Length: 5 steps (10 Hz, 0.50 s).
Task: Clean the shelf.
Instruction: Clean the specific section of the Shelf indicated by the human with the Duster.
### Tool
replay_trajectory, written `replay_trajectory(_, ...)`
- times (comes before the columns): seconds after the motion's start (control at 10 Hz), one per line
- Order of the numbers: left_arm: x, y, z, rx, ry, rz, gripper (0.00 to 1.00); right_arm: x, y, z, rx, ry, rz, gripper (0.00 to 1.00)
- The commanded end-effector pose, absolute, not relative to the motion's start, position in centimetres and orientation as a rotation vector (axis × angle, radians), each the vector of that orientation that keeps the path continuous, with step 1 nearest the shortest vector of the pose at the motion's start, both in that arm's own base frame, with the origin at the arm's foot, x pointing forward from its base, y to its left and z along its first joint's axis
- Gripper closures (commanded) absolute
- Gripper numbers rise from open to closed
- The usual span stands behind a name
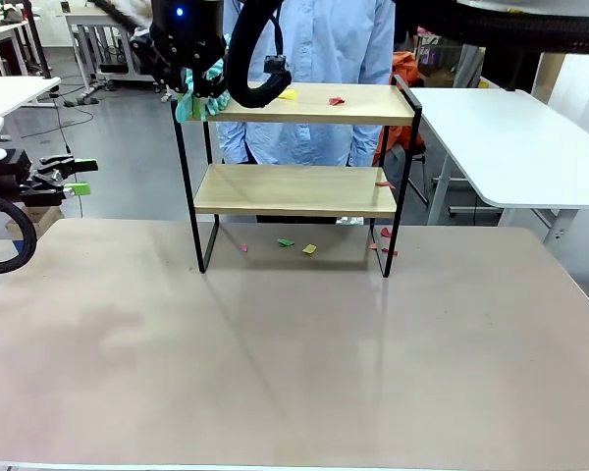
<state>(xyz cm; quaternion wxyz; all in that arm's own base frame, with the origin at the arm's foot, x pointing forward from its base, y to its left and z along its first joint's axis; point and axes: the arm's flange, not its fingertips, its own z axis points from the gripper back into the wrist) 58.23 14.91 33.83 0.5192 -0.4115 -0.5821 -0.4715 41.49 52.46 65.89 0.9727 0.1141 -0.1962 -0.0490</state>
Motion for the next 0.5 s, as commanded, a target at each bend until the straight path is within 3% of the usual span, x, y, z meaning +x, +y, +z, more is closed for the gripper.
replay_trajectory(0.0,58.1,14.8,34.2,-0.984,-1.396,-1.139,0.00,42.4,48.3,65.4,0.204,-0.315,-0.130,0.87)
replay_trajectory(0.4,58.1,14.8,34.2,-0.984,-1.396,-1.139,0.00,43.3,39.7,63.8,0.188,-0.242,-0.223,0.87)
